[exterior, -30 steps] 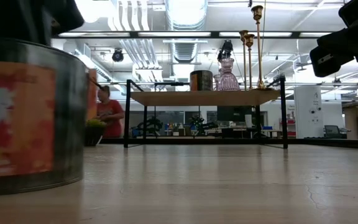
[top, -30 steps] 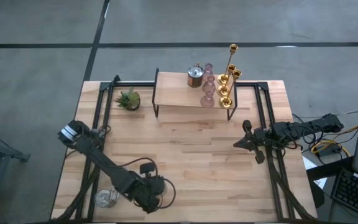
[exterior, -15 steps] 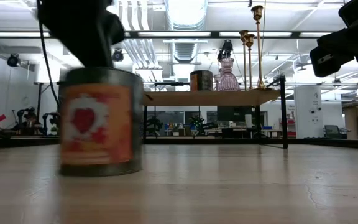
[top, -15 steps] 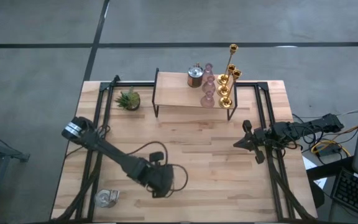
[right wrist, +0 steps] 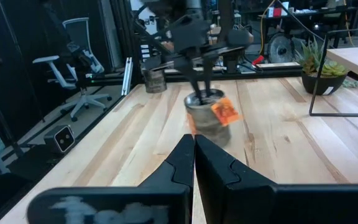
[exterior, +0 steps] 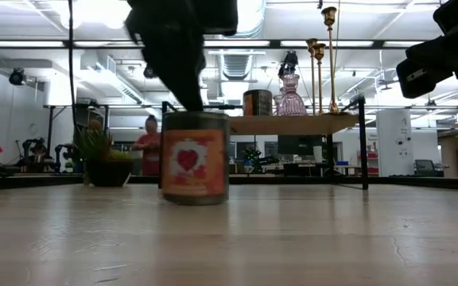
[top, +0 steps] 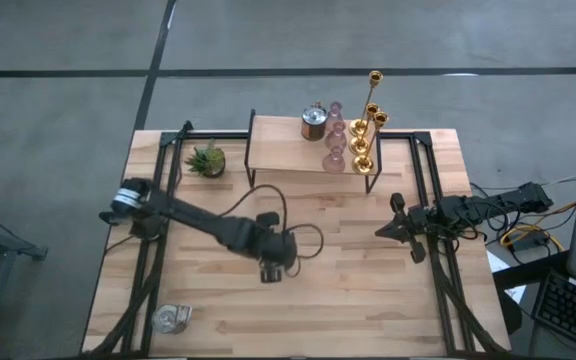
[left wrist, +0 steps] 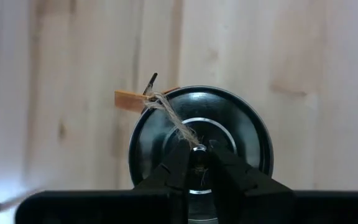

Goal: Pick & Place candle stick holders
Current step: Align the right silver scented candle on the shelf with the silver scented candle

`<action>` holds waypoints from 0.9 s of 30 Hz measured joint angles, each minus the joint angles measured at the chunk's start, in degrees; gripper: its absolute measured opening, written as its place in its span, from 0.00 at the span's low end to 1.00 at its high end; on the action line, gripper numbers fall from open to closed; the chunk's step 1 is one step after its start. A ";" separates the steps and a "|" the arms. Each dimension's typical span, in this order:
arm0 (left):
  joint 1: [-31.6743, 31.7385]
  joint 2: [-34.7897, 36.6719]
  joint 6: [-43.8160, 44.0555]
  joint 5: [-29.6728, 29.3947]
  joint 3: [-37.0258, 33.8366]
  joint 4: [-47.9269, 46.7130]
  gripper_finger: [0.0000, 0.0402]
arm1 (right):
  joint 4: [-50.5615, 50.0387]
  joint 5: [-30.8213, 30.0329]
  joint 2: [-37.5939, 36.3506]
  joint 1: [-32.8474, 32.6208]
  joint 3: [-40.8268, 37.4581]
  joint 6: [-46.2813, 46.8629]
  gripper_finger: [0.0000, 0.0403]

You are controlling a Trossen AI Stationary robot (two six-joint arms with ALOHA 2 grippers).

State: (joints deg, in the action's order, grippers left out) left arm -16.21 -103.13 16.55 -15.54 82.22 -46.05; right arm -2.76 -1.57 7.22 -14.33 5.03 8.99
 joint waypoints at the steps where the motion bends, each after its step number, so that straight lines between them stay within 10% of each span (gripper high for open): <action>1: 0.84 0.00 -0.98 0.12 0.43 0.02 0.10 | 0.00 0.00 0.00 0.00 0.01 0.00 0.02; 27: 8.09 0.31 -5.24 8.66 -0.04 6.76 0.10 | 0.00 -0.01 -0.02 0.00 -0.01 0.00 0.02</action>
State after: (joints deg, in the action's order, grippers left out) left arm -8.12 -102.83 11.31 -6.87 82.18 -39.30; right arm -2.76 -1.58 7.20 -14.33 5.02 8.99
